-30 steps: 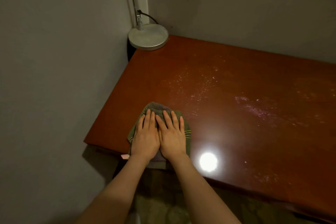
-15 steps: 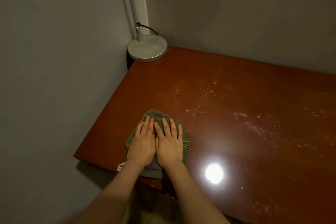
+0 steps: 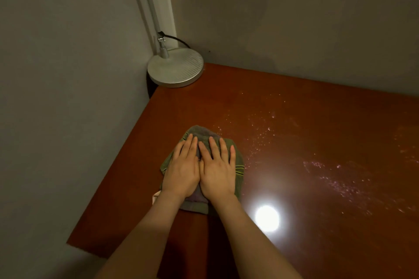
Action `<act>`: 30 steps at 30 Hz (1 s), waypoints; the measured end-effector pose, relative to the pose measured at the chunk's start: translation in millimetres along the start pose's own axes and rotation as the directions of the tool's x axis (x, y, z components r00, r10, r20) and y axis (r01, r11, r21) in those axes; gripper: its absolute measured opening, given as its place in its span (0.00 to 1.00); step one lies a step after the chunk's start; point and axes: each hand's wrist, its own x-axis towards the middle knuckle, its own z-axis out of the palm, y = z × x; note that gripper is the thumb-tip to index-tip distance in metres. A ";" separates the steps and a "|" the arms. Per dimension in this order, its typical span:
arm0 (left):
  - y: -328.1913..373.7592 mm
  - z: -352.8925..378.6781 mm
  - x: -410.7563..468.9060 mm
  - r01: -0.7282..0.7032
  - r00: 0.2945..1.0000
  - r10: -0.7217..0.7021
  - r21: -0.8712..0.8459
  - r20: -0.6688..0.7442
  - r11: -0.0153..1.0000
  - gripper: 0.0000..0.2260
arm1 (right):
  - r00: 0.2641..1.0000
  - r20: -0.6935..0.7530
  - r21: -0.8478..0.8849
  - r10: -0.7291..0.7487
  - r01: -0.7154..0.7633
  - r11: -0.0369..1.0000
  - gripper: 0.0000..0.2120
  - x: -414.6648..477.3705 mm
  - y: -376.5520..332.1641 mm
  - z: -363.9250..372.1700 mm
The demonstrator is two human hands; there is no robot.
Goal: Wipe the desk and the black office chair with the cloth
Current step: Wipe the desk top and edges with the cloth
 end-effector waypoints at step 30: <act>-2.4 24.1 204.0 -0.270 0.960 0.271 -0.024 0.070 0.962 0.32 | 0.970 0.121 0.057 0.210 -0.218 0.974 0.33 164.8 68.4 21.7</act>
